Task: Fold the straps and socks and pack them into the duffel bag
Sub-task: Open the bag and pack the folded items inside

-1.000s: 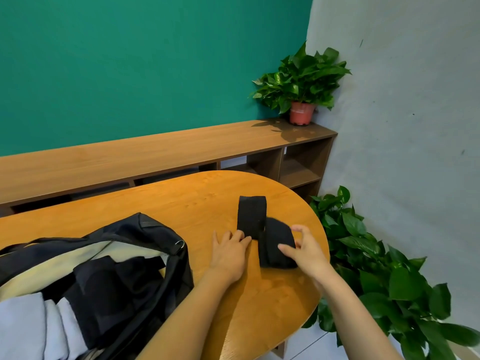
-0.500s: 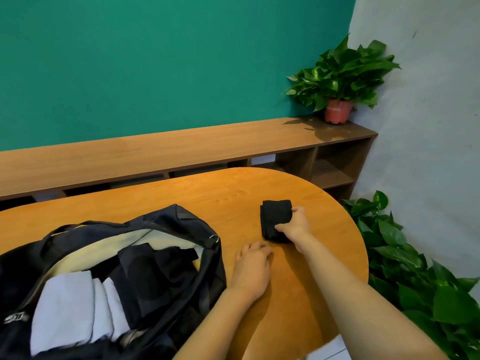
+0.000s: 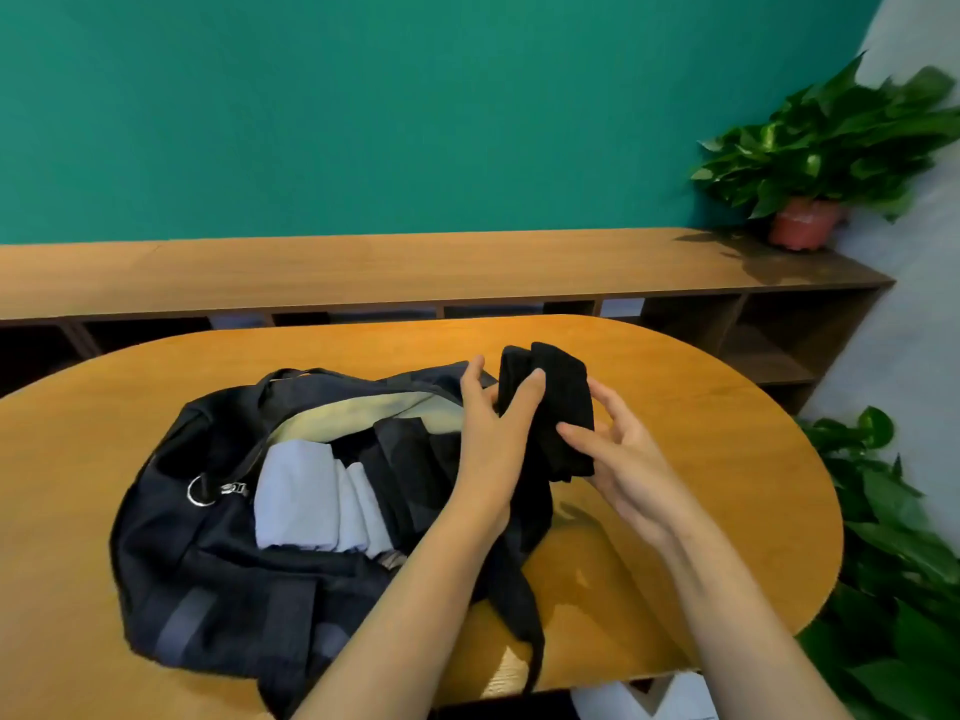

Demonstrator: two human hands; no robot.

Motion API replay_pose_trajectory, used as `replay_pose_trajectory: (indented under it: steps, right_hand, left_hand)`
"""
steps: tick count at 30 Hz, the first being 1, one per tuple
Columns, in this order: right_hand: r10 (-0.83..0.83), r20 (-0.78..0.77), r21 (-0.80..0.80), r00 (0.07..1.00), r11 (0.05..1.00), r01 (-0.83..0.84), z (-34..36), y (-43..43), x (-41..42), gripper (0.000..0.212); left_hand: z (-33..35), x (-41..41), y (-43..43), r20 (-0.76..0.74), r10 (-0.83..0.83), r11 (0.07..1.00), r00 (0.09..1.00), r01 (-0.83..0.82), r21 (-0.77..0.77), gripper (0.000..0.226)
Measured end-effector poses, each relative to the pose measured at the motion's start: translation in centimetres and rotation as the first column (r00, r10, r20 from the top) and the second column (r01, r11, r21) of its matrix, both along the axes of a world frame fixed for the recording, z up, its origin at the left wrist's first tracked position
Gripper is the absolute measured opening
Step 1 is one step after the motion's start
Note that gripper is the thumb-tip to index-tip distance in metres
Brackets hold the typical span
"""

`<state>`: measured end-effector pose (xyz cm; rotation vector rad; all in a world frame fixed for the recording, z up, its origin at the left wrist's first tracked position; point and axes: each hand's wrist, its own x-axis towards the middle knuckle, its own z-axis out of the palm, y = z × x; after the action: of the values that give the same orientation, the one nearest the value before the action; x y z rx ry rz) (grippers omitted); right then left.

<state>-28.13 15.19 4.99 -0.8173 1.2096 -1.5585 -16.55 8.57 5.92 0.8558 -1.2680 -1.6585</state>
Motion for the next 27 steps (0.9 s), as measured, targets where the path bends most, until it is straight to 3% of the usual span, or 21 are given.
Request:
replay_pose_trajectory:
  steps: [4,7,9,10,12,14,17,19,22,24,27]
  right_hand:
    - [0.097,-0.112,0.026,0.989,0.995,-0.095,-0.9,-2.1,3.6,0.057]
    - [0.12,-0.448,0.122,0.886,0.99,-0.072,-2.6,-3.9,6.2,0.06]
    - [0.119,-0.738,0.147,0.664,0.989,-0.013,-3.9,-4.6,7.1,0.061]
    - [0.105,-0.835,0.14,0.54,0.99,0.025,-4.2,-4.5,7.2,0.059]
    - [0.073,-0.967,0.101,0.243,0.989,0.105,-4.1,-3.5,6.6,0.053]
    - [0.109,-0.993,0.105,-0.051,0.992,0.075,-4.1,-2.4,5.1,0.063]
    - [0.181,-0.951,0.207,-0.252,0.975,-0.08,-4.3,-1.1,2.6,0.072]
    - [0.141,-0.946,0.198,-0.29,0.964,-0.178,-4.4,-0.7,1.3,0.05]
    - [-0.021,-0.985,0.025,-0.169,0.964,-0.266,-3.6,-0.6,0.5,0.018]
    - [-0.113,-0.991,-0.09,-0.065,0.956,-0.28,-3.2,-0.9,0.4,0.014]
    - [-0.189,-0.981,-0.192,0.039,0.941,-0.278,-2.7,-1.8,0.7,0.014]
  left_hand:
    - [-1.2,5.1,-1.6,0.189,0.259,0.948,0.947,-0.212,-0.236,0.067]
    - [-3.0,8.5,-2.6,0.449,0.405,0.854,0.796,-0.153,-0.497,0.064]
    - [-4.1,9.8,-2.6,0.54,0.511,0.724,0.668,0.004,-0.69,0.059]
    - [-4.6,10.1,-2.5,0.553,0.522,0.642,0.65,0.127,-0.756,0.054]
    - [-5.1,10.3,-2.4,0.646,0.464,0.515,0.606,0.409,-0.753,0.047]
    - [-5.9,10.5,-2.7,0.789,0.398,0.518,0.467,0.596,-0.614,0.049]
    - [-6.8,10.2,-3.9,0.855,0.37,0.547,0.363,0.659,-0.517,0.05]
    - [-7.2,9.3,-4.3,0.873,0.366,0.53,0.323,0.699,-0.481,0.05]
    - [-7.2,8.4,-4.7,0.888,0.336,0.504,0.314,0.736,-0.451,0.046]
    - [-6.3,8.8,-4.6,0.886,0.186,0.525,0.425,0.719,-0.456,0.042]
    - [-3.7,11.3,-3.8,0.755,0.007,0.574,0.656,0.616,-0.54,0.053]
